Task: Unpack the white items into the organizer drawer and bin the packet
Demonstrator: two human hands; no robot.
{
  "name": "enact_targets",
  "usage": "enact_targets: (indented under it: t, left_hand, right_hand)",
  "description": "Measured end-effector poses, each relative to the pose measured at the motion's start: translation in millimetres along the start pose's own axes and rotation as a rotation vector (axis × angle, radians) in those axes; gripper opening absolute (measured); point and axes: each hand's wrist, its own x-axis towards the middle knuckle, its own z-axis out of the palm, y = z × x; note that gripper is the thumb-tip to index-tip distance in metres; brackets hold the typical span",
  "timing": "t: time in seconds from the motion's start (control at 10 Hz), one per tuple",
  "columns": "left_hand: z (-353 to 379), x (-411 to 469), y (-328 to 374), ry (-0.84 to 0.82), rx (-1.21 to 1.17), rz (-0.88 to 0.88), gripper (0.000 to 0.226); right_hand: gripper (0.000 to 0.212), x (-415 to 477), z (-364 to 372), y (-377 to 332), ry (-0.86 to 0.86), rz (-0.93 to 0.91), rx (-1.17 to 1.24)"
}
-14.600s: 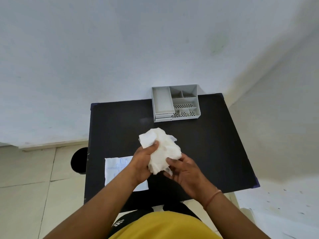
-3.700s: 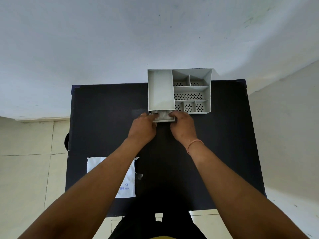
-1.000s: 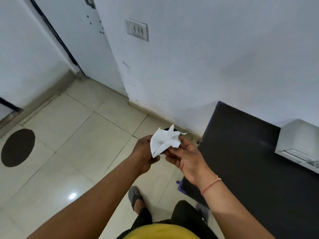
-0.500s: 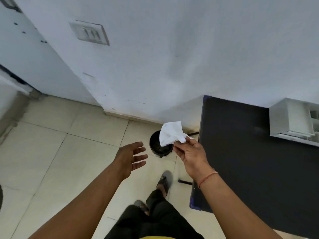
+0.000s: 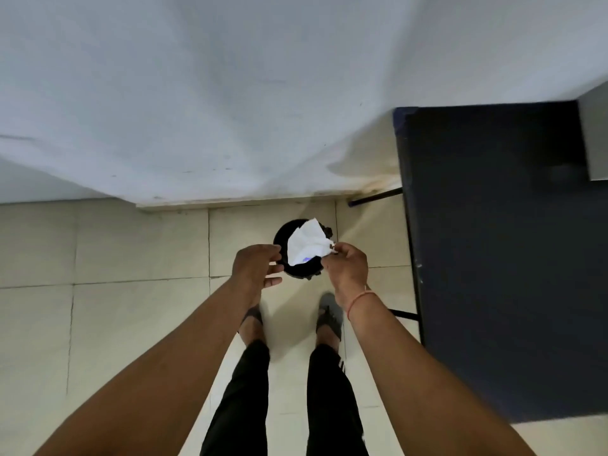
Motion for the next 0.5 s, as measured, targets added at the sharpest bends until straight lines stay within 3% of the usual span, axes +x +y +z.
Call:
enact_targets:
  t: [0.1, 0.3, 0.5]
  left_hand:
    - [6.3, 75.1, -17.5, 0.002, 0.072, -0.044, 0.014]
    - [11.0, 163.4, -40.7, -0.004, 0.146, -0.076, 0.008]
    - [22.8, 184.0, -42.1, -0.002, 0.119, -0.074, 0.007]
  right_hand:
    - [0.034, 57.8, 35.7, 34.6, 0.054, 0.042, -0.050]
    - [0.046, 136.1, 71.7, 78.6, -0.105, 0.181, -0.093]
    - [0.033, 158.2, 77.6, 76.7, -0.072, 0.202, -0.095]
